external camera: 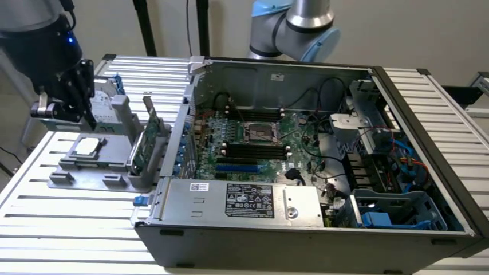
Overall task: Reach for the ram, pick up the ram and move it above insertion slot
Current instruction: 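Pick up the ram and move it above insertion slot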
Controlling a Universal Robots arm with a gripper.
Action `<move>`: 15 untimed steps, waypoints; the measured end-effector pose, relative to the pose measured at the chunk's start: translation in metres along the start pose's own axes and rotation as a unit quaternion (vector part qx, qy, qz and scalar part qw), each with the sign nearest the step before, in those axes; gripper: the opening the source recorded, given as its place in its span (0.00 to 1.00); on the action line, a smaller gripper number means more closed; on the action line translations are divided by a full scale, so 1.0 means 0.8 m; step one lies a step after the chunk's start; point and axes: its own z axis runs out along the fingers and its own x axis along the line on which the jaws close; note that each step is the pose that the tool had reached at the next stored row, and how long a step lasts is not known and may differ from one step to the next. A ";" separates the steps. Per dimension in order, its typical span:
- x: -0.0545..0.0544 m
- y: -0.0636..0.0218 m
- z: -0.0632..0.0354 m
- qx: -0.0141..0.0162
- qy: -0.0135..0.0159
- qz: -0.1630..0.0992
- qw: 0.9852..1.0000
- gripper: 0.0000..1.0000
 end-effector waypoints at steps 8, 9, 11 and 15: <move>-0.004 -0.037 -0.027 0.000 0.000 0.000 1.000 0.14; -0.004 -0.041 -0.029 0.000 0.000 0.000 1.000 0.14; -0.005 -0.050 -0.032 0.000 -0.001 0.000 1.000 0.14; -0.007 -0.068 -0.039 0.000 -0.002 0.000 1.000 0.14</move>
